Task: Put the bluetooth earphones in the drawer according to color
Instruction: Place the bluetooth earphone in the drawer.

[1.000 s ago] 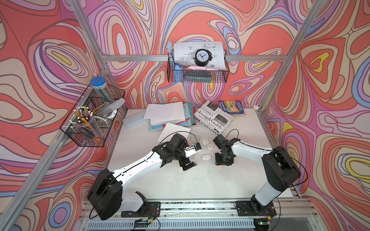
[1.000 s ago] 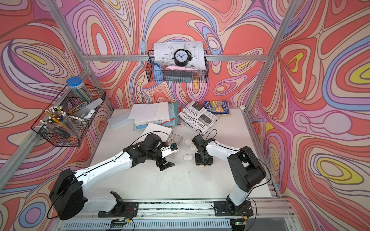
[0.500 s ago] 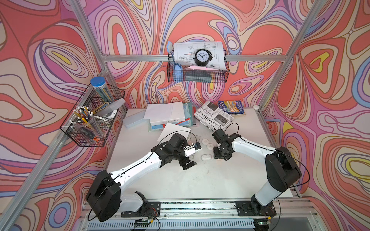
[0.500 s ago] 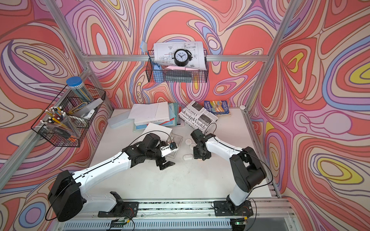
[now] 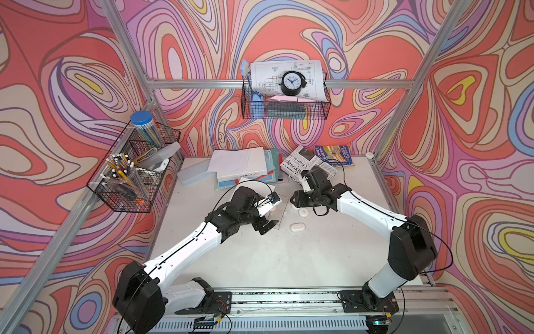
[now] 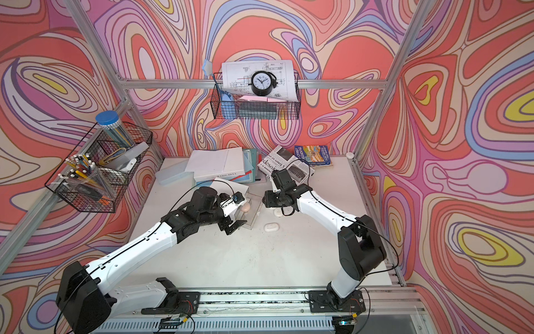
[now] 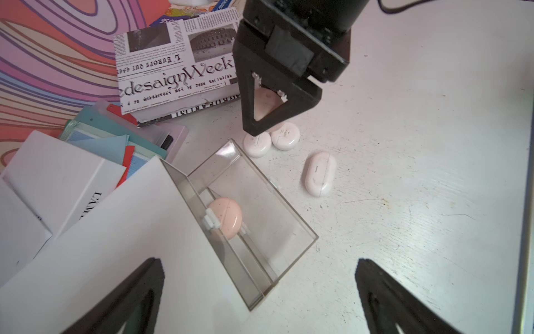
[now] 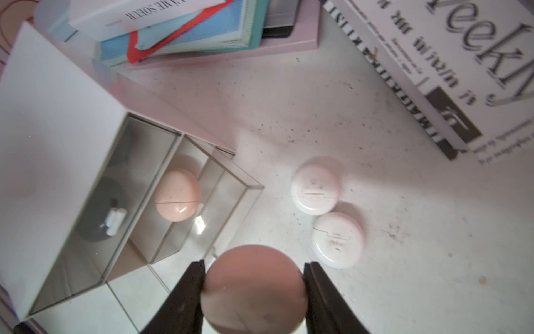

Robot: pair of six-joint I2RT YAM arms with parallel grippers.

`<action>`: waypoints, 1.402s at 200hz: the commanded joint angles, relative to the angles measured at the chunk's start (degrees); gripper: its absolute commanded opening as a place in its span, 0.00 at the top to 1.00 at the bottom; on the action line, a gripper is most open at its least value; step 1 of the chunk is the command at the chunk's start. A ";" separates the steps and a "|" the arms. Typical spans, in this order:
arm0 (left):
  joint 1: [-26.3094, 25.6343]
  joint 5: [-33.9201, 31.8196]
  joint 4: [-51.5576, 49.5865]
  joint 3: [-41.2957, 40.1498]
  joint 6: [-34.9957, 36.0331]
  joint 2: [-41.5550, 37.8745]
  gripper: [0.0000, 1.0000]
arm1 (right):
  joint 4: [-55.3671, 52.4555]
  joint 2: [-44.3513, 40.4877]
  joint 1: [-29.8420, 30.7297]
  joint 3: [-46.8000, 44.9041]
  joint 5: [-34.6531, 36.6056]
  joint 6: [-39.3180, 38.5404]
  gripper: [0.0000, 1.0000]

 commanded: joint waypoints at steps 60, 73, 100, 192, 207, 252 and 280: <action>1.78 -4.60 1.17 0.46 -2.36 -1.42 0.02 | 7.40 5.26 3.26 3.08 -6.72 -3.04 1.00; 1.75 -4.51 0.56 0.70 -2.54 -2.02 0.02 | 8.81 5.46 3.29 3.05 -7.45 -3.04 1.00; 1.78 -5.95 -1.64 1.74 -2.95 -3.13 0.01 | 8.71 7.96 3.30 4.46 -7.94 -2.95 0.94; 1.78 -11.81 -5.94 0.99 -6.70 -5.88 0.01 | 10.12 10.50 3.45 4.00 -9.07 -2.51 0.36; 1.78 -12.42 -5.91 0.20 -7.84 -6.46 0.02 | 10.10 10.52 3.46 3.93 -8.98 -2.64 0.29; 1.78 -12.95 -5.90 -3.17 -12.87 -9.38 0.01 | 10.90 10.03 3.43 2.61 -8.94 -1.93 0.19; 1.78 -13.73 -8.31 -4.53 -14.64 -11.83 0.02 | 12.52 9.20 3.42 1.77 -8.23 -1.41 0.13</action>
